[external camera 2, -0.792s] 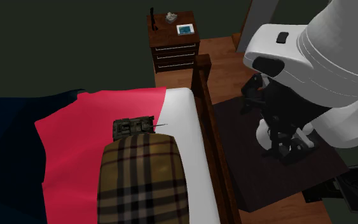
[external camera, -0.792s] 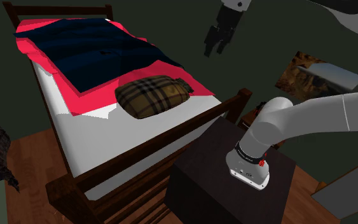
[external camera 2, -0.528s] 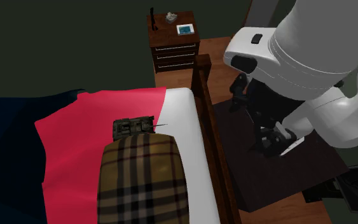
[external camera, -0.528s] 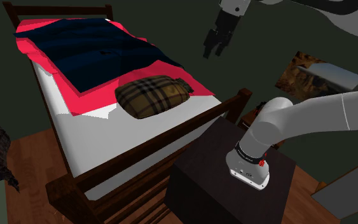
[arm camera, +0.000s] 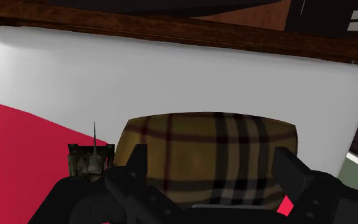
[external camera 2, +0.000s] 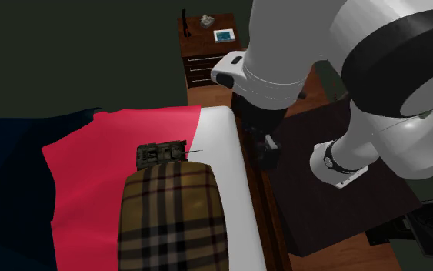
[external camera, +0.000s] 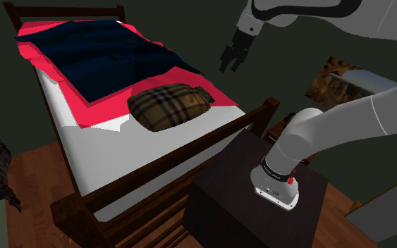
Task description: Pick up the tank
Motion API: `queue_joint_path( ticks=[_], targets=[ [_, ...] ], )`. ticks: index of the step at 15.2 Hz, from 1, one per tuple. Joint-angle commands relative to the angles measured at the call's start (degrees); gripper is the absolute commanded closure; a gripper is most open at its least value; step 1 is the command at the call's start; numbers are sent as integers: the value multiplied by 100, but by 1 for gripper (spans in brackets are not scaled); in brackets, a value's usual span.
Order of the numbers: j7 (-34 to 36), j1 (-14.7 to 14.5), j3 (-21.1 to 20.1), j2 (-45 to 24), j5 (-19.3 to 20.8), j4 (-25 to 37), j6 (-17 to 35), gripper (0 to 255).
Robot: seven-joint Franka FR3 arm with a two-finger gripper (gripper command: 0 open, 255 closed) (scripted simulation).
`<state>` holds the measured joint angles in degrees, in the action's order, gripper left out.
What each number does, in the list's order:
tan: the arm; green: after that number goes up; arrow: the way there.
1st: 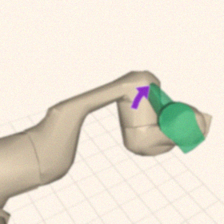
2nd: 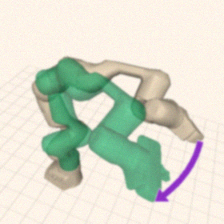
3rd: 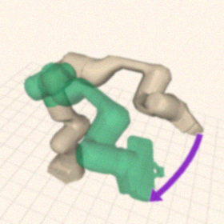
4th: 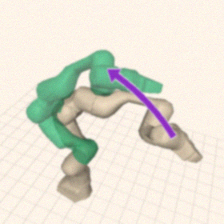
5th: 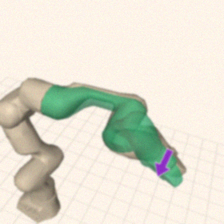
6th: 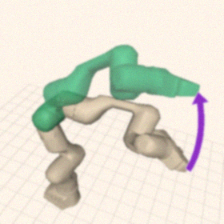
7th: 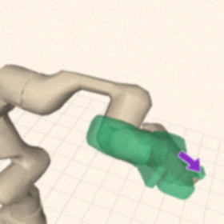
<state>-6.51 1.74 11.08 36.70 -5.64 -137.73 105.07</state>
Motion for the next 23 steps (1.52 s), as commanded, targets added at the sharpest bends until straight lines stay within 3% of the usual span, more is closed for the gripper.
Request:
queue_joint_path(
  ticks=[1,6,11,17,23],
  targets=[
    [-273,21,255,-260,-62,-105,318,0],
    [-975,-38,856,-1134,-404,-89,984,0],
    [-1849,-184,1447,-2208,-1056,146,1485,0],
    [-3127,-232,1921,-3759,-2315,741,1678,0],
    [-4231,185,1856,-5408,-3614,1638,1429,0]
  ],
)
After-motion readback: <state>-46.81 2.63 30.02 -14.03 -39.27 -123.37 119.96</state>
